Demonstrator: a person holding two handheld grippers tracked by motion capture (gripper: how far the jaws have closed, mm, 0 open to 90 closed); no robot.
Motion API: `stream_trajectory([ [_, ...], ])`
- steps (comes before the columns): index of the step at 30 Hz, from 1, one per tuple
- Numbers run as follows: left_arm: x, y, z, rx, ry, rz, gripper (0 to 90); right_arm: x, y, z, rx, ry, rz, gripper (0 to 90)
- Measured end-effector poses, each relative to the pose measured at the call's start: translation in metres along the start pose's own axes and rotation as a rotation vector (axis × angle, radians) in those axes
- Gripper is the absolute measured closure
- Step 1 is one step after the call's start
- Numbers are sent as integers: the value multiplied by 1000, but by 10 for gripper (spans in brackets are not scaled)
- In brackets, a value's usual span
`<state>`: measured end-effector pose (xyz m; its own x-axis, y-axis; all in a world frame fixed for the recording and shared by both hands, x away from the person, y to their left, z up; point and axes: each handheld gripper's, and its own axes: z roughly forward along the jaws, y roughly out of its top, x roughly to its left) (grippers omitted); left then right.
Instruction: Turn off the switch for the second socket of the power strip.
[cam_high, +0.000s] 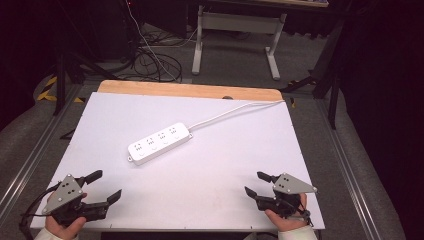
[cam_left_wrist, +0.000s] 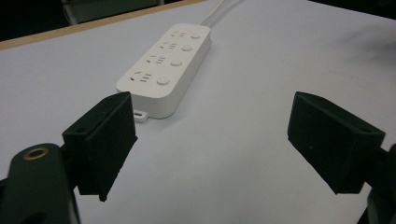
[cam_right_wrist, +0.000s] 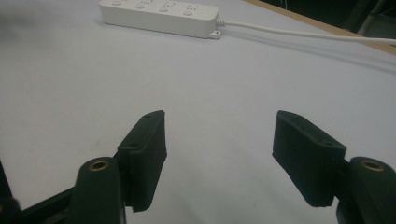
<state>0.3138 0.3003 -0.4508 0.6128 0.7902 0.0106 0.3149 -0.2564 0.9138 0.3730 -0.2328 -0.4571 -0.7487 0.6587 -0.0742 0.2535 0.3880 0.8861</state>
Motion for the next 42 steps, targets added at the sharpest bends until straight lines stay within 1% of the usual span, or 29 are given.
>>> stream_trajectory([
  [3,0,1,-1,-6,-6,6,163,0,0,0,-4,1,-3,355],
  [6,0,2,-1,-10,2,19,163,1,0,-1,-6,-1,-5,355],
  [7,-1,2,-1,-11,2,16,163,1,0,-1,-8,-2,-6,355],
  [10,0,3,-1,-2,-5,22,172,1,0,-1,-11,1,-3,355],
  [11,0,3,0,2,-12,7,172,1,0,-1,-11,1,-3,355],
  [12,1,5,-1,6,-32,0,189,1,0,-1,-9,-3,-11,355],
  [13,1,5,-1,6,-32,0,210,2,0,-1,-7,-2,-11,355],
  [14,1,5,-1,2,-32,-5,210,2,0,-1,-7,-2,-11,355],
  [18,-1,7,-1,6,-8,10,216,2,0,-1,-6,-2,-10,355],
  [22,-2,8,-1,0,5,3,264,2,0,-1,-5,-2,-10,355],
  [23,-3,10,-1,-2,24,1,275,2,0,-1,-4,1,-9,355],
  [24,-3,10,-1,-2,24,1,280,2,0,0,-4,0,-8,355],
  [25,-3,12,-2,-7,14,-17,288,2,0,0,-2,-1,-10,355],
  [26,-3,12,-2,-7,14,-17,291,2,0,0,-2,-1,-10,355],
  [27,-3,13,-2,-10,10,-27,291,3,0,0,-2,0,-10,355],
  [29,-3,16,-1,-8,5,-26,301,3,0,0,-2,1,-12,355],
  [32,-1,23,-1,4,-3,-8,319,3,0,0,2,-1,-14,355],
  [34,-1,25,-1,4,-3,-4,320,3,0,0,2,-1,-13,355],
  [35,-1,27,-2,10,3,8,340,3,0,0,3,-3,-12,355],
  [37,0,32,-1,20,-3,21,343,3,0,0,4,-3,-12,355],
  [38,1,34,-1,23,-10,24,345,4,0,1,6,-4,-14,355],
  [39,2,36,0,21,-19,12,345,4,0,1,7,-3,-15,355],
  [40,3,39,0,21,-22,17,346,4,0,1,7,-3,-15,355],
  [41,4,41,2,19,-31,12,346,4,0,1,7,-3,-15,355],
  [42,5,44,3,18,-30,19,348,4,0,1,8,-3,-16,355],
])
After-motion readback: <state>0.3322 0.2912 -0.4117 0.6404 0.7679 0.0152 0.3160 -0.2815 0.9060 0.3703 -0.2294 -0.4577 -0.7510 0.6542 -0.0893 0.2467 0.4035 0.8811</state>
